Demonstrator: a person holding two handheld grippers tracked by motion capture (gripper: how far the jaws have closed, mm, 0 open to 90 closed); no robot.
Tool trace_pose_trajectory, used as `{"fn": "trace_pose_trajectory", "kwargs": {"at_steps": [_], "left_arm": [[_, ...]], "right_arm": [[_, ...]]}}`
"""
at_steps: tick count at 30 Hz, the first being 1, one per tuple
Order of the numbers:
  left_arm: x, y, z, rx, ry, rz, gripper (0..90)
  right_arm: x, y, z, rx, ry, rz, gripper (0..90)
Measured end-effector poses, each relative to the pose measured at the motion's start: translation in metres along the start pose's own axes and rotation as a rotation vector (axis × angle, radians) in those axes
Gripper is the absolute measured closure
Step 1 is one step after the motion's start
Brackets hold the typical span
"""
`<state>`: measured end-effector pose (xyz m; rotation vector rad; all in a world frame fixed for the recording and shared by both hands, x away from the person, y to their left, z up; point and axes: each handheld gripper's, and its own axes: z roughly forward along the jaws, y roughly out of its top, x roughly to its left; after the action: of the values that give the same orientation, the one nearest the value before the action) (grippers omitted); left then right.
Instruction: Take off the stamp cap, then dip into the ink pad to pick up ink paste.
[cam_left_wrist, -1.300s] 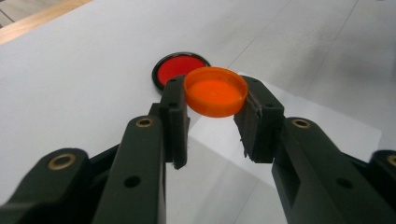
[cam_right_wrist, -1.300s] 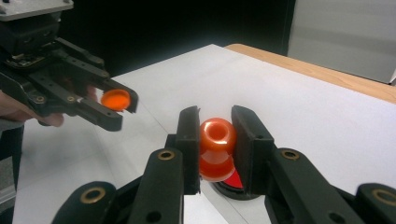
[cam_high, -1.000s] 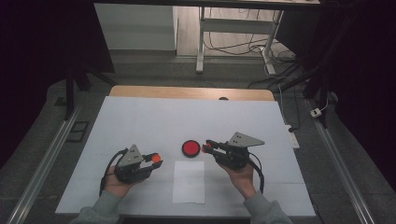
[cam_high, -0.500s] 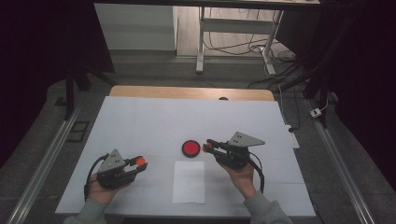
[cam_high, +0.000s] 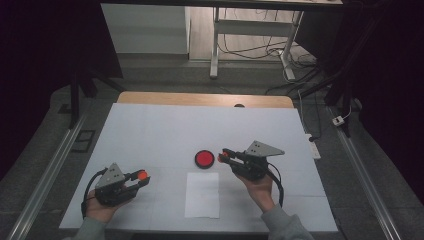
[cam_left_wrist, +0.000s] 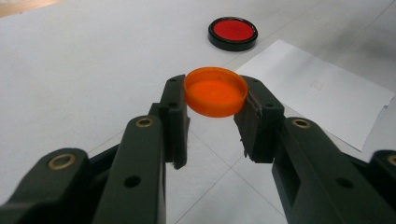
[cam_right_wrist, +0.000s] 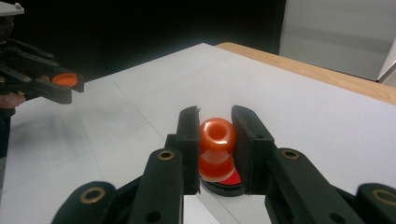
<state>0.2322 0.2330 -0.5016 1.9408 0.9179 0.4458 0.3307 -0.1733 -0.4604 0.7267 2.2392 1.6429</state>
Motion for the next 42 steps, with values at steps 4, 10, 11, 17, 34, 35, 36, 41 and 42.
{"fn": "trace_pose_trajectory", "kwargs": {"at_steps": [4, 10, 11, 17, 34, 35, 36, 41, 42], "left_arm": [[-0.001, 0.002, 0.000, -0.003, 0.000, 0.005, 64.9], [0.001, 0.001, 0.000, -0.004, 0.002, -0.002, 64.9], [0.001, 0.001, 0.000, -0.004, 0.002, -0.003, 64.9], [0.002, 0.001, 0.000, -0.004, -0.003, -0.007, 64.8], [0.002, 0.001, 0.002, -0.001, -0.004, 0.000, 64.8], [0.002, 0.001, 0.002, -0.001, -0.004, 0.000, 64.9], [0.002, 0.001, 0.002, -0.001, -0.004, 0.000, 64.9], [0.002, 0.001, 0.002, 0.001, -0.005, 0.000, 64.9], [0.002, 0.001, 0.002, 0.002, -0.005, 0.000, 64.9]], "right_arm": [[0.000, 0.000, 0.000, -0.003, -0.001, -0.002, 72.3], [0.000, 0.001, 0.001, -0.005, 0.002, -0.002, 72.3], [0.000, 0.001, 0.001, -0.005, 0.002, -0.001, 72.3], [0.000, 0.002, 0.004, -0.004, 0.005, -0.004, 72.3], [-0.004, 0.005, 0.016, -0.003, 0.005, -0.001, 72.4], [-0.004, 0.005, 0.017, -0.001, 0.005, 0.000, 72.4], [-0.004, 0.005, 0.018, 0.000, 0.006, -0.004, 72.3], [-0.006, 0.005, 0.023, 0.004, 0.006, -0.003, 72.3], [-0.006, 0.005, 0.023, 0.006, 0.007, -0.002, 72.3]]}}
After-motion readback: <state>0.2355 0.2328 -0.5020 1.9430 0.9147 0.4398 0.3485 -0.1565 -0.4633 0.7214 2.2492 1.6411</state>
